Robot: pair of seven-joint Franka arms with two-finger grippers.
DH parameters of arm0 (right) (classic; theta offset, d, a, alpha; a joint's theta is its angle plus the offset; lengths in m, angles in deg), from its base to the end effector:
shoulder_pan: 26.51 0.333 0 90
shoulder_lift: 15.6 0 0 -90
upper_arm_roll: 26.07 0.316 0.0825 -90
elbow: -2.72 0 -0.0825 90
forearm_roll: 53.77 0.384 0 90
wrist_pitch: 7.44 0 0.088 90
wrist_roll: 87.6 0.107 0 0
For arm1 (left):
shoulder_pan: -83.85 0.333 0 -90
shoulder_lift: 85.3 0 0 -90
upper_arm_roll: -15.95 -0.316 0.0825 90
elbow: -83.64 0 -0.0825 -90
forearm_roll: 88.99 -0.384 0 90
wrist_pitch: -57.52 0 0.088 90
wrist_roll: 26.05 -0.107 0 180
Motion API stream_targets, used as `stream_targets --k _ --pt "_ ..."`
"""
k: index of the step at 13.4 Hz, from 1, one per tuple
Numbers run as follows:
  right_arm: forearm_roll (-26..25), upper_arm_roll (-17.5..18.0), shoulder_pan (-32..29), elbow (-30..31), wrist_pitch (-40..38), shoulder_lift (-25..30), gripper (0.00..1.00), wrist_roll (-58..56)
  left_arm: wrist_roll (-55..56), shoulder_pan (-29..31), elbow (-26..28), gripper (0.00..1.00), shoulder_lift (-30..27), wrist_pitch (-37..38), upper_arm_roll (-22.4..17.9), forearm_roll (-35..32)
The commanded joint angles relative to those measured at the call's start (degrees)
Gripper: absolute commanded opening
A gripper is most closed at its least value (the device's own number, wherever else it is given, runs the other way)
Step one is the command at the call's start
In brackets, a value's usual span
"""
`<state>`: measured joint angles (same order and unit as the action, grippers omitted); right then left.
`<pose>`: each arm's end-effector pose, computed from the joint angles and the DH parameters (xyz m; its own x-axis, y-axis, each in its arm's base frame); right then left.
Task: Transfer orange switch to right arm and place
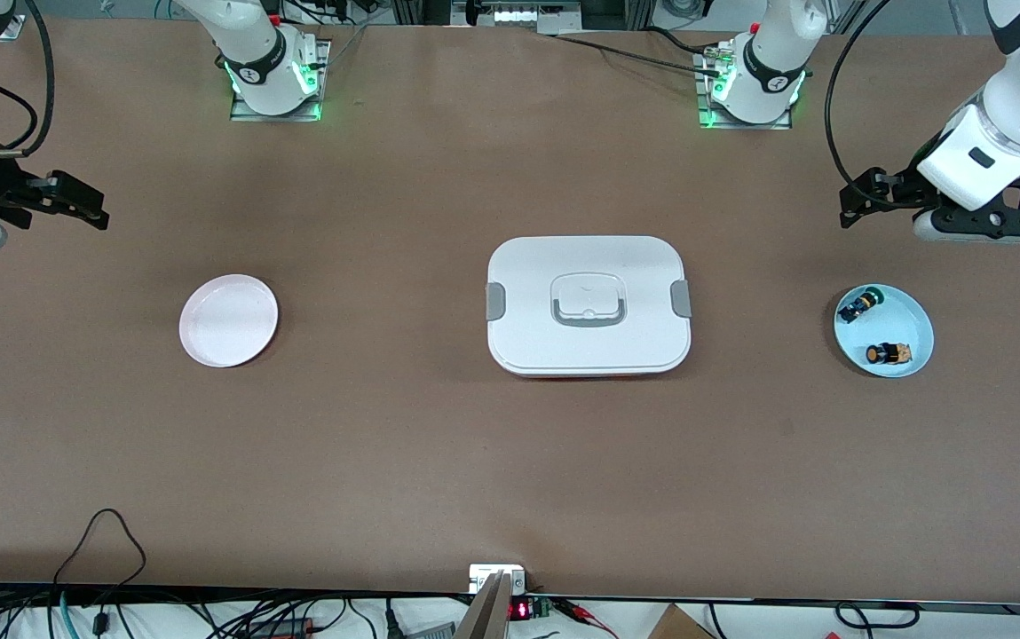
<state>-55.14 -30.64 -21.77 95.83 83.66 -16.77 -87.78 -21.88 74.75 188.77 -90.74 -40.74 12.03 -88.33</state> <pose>0.5599 -0.0004 0.5892 0.9984 0.0065 -0.0555 0.0079 -0.9996 0.0253 0.5278 -0.0476 0.5628 0.9995 -0.0164 -0.0264 -0.0160 -0.9997 0.0160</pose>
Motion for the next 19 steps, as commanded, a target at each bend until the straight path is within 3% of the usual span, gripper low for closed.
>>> stream_targets --k 1,19 --pt "0.84 -0.09 -0.08 -1.44 -0.84 -0.67 1.00 -0.61 0.31 -0.48 -1.33 1.00 0.61 0.96 -0.21 -1.44" --pt "0.93 0.00 0.18 -1.53 -0.84 -1.37 1.00 -0.44 0.31 -0.48 -1.60 1.00 0.61 0.96 -0.21 -1.44"
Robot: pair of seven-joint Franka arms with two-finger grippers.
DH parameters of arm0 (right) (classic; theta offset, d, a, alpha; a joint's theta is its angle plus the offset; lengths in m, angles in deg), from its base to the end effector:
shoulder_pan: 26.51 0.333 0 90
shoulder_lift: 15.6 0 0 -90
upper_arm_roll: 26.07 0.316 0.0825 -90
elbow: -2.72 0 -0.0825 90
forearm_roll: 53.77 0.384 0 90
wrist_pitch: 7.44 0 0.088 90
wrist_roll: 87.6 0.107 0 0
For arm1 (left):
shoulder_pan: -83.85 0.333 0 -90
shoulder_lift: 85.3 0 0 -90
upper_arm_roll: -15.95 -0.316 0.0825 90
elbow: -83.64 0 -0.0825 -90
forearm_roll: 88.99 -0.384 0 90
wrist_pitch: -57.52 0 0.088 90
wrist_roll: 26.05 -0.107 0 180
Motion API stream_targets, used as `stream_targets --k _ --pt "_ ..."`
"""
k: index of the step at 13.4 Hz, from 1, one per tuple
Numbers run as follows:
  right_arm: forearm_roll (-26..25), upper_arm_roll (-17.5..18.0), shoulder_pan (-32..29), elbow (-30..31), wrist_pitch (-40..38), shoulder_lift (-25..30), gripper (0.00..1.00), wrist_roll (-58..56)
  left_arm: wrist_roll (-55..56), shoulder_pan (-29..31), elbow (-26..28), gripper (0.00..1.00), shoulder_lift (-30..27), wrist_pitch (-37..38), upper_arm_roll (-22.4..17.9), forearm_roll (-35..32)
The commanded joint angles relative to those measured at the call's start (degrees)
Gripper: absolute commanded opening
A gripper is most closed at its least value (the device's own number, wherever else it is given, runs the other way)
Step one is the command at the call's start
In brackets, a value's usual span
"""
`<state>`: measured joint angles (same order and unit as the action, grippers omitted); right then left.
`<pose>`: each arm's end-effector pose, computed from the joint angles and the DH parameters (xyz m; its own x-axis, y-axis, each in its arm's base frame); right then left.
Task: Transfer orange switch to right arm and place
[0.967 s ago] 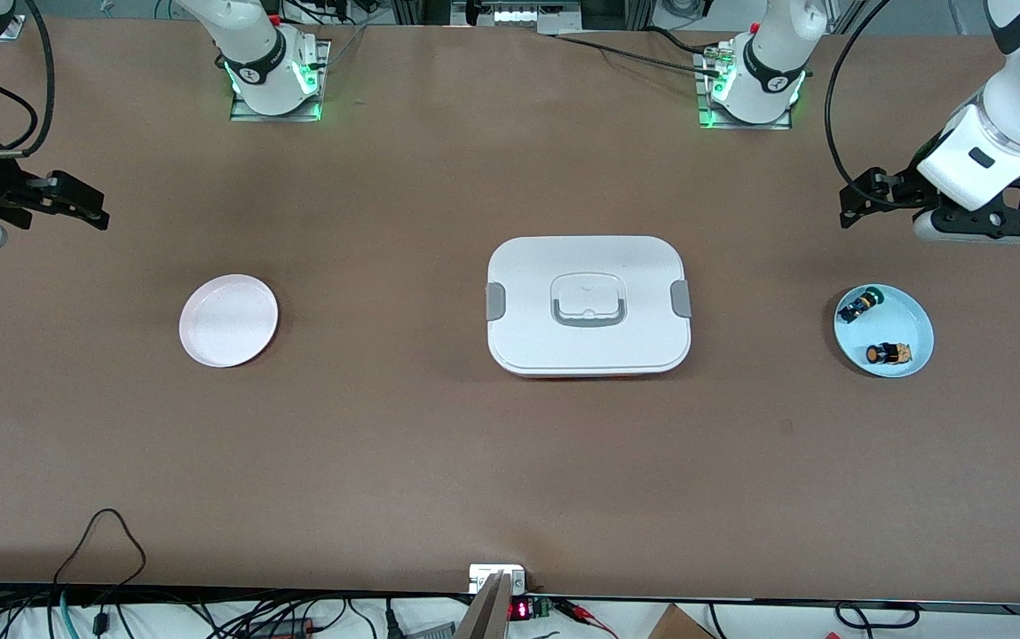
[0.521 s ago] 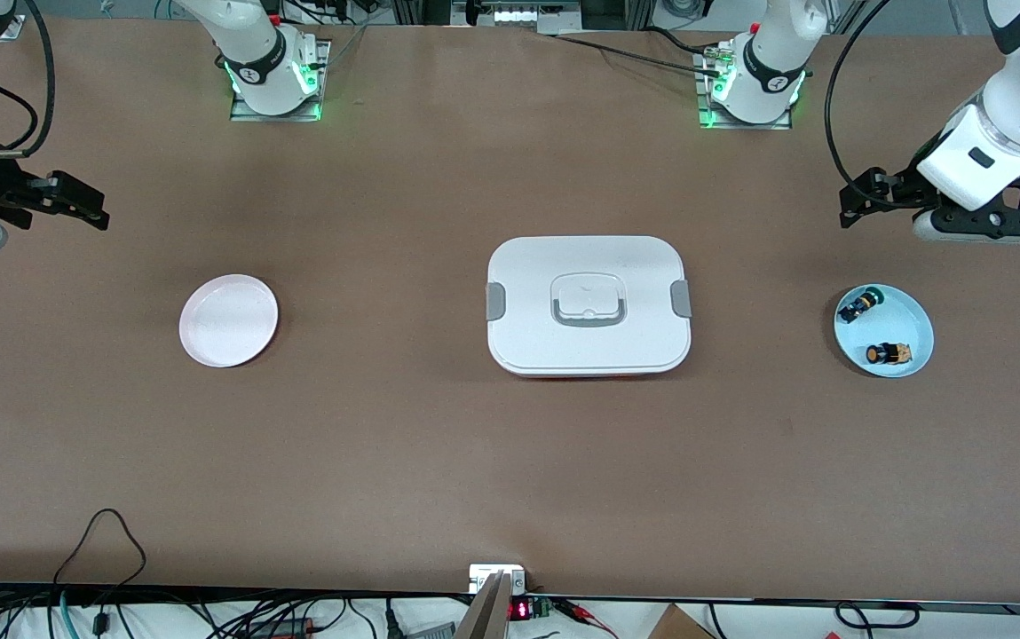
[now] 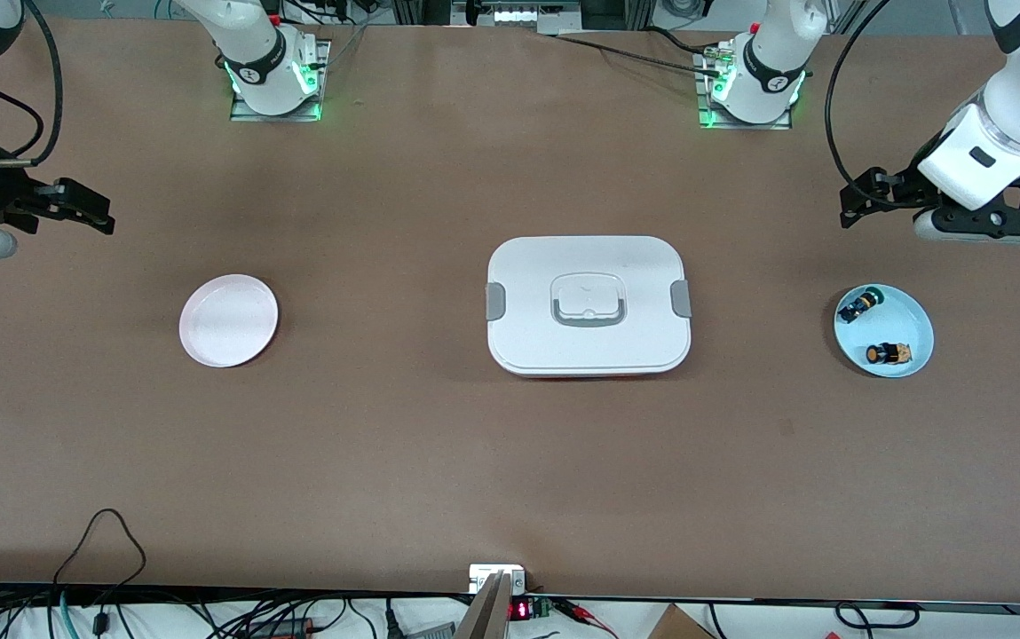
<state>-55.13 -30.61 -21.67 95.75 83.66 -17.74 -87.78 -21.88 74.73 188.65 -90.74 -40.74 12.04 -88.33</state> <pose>0.5643 0.0012 0.5804 0.9974 0.0087 -0.0709 0.0106 -0.9996 0.0264 0.5280 -0.0479 0.5638 0.9996 -0.0169 -0.0243 -0.0165 -0.9997 0.0161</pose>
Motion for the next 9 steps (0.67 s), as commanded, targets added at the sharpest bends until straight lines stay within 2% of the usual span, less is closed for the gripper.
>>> stream_targets --k 1,9 --pt "0.92 -0.02 0.08 -1.45 -0.84 -0.40 1.00 -0.44 0.31 -0.55 -1.48 1.00 0.70 0.96 -0.21 -1.44" --pt "0.84 -0.11 -0.36 -2.76 -0.84 -0.40 1.00 -0.61 0.31 -0.46 -2.09 1.00 1.66 0.96 -0.21 -1.44"
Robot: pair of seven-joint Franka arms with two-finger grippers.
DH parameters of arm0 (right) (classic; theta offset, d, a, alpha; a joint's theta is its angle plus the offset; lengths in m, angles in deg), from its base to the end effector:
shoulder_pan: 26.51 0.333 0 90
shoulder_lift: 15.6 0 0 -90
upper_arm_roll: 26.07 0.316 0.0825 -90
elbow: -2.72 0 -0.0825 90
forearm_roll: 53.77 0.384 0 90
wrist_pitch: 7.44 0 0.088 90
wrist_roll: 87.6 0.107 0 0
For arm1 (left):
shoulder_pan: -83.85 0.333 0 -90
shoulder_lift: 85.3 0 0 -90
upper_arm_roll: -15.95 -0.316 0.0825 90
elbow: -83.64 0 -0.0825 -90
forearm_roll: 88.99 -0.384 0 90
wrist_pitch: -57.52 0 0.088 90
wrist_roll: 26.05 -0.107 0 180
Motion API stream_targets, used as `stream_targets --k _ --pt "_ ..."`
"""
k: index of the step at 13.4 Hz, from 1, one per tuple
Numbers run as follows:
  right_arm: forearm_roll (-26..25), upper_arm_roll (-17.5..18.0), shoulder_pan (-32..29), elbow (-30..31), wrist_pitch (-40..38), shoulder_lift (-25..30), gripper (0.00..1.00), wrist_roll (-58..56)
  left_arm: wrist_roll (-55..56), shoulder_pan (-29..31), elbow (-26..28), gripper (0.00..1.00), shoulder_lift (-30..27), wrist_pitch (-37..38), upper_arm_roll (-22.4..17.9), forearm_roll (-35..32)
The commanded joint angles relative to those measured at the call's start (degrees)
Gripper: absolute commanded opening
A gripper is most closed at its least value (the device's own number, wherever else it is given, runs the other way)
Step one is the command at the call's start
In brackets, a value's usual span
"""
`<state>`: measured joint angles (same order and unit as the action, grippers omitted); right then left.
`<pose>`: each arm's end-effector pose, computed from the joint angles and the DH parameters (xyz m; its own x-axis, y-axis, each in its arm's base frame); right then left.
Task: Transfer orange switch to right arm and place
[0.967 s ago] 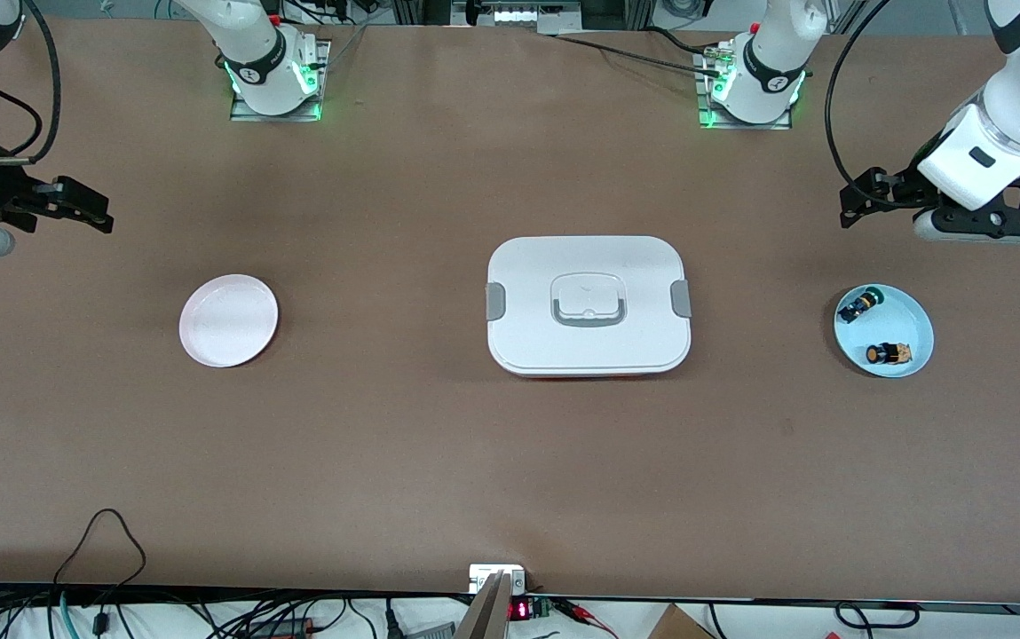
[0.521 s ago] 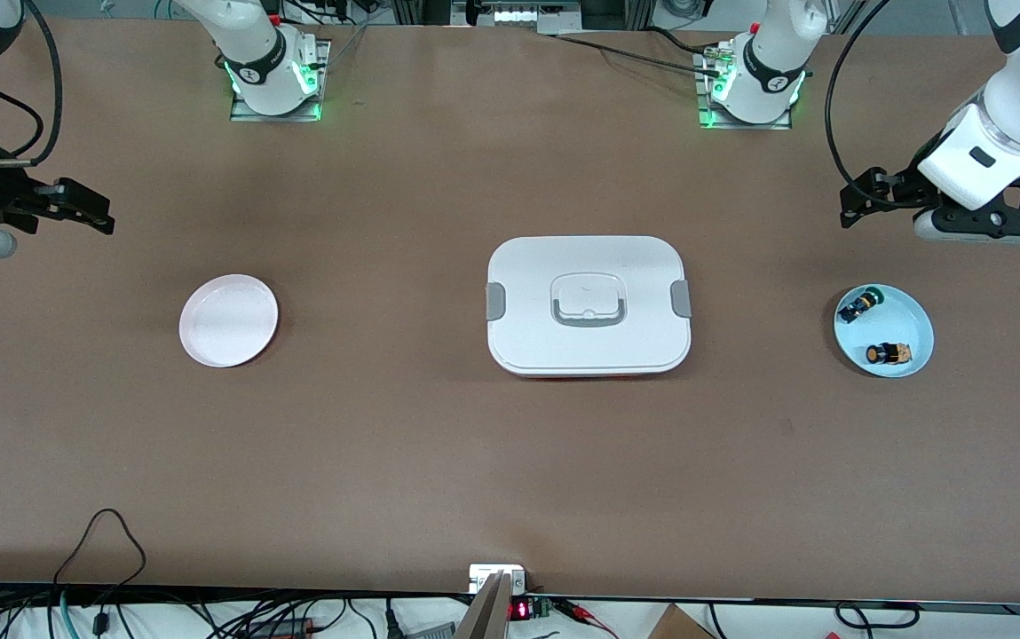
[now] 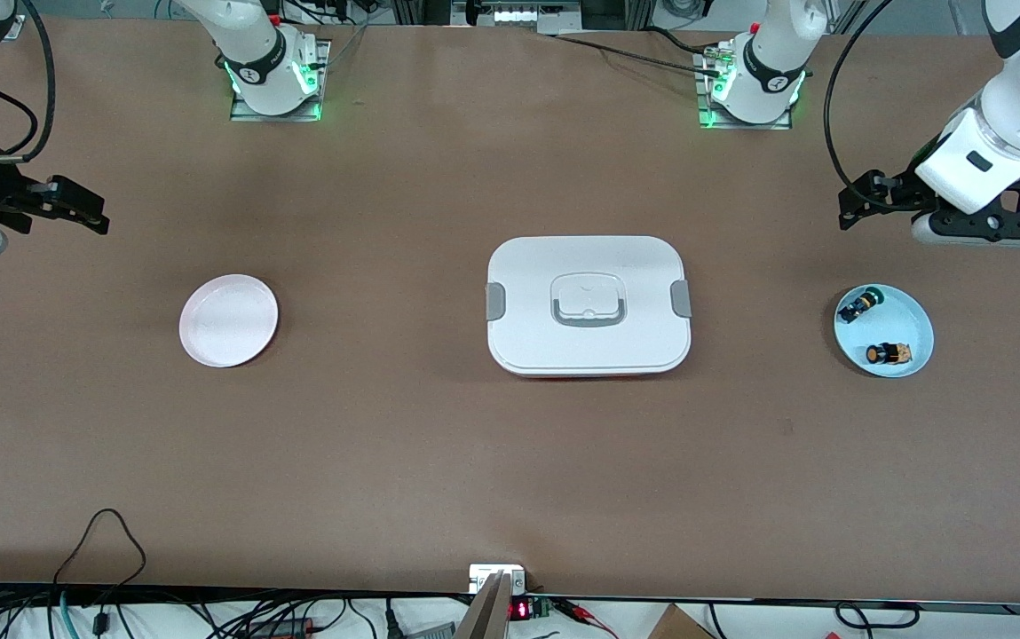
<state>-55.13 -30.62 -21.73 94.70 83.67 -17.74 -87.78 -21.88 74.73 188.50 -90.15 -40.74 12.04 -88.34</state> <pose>0.5654 0.0006 0.5890 0.9986 0.0075 -0.0525 0.0089 -0.9996 0.0265 0.5305 -0.0483 0.5596 0.9993 -0.0169 -0.0319 -0.0164 -0.9998 0.0147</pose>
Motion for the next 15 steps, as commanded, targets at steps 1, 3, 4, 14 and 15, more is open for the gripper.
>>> stream_targets --k 1,3,4,14,15 --pt "0.92 -0.10 -0.30 -1.72 -0.85 -0.40 1.00 0.08 0.31 -0.46 -1.95 1.00 0.98 0.97 -0.21 -1.44" --pt "0.92 -0.02 0.05 -1.72 -0.85 -0.40 1.00 0.62 0.31 -0.20 -1.95 1.00 1.15 0.97 -0.21 -1.36" --pt "0.57 -0.02 0.14 -1.72 -0.85 -0.32 1.00 0.27 0.31 -0.20 -1.95 1.00 1.16 0.97 -0.21 -1.36" --pt "0.40 -0.10 -0.21 -1.72 -1.29 -0.14 1.00 -0.79 0.57 0.07 -7.75 1.00 6.07 7.64 -0.30 -1.44" --pt "0.40 -0.10 -0.21 -1.80 -1.29 -0.14 1.00 -0.79 0.57 0.07 -7.75 1.00 6.16 7.64 -0.30 -1.88"
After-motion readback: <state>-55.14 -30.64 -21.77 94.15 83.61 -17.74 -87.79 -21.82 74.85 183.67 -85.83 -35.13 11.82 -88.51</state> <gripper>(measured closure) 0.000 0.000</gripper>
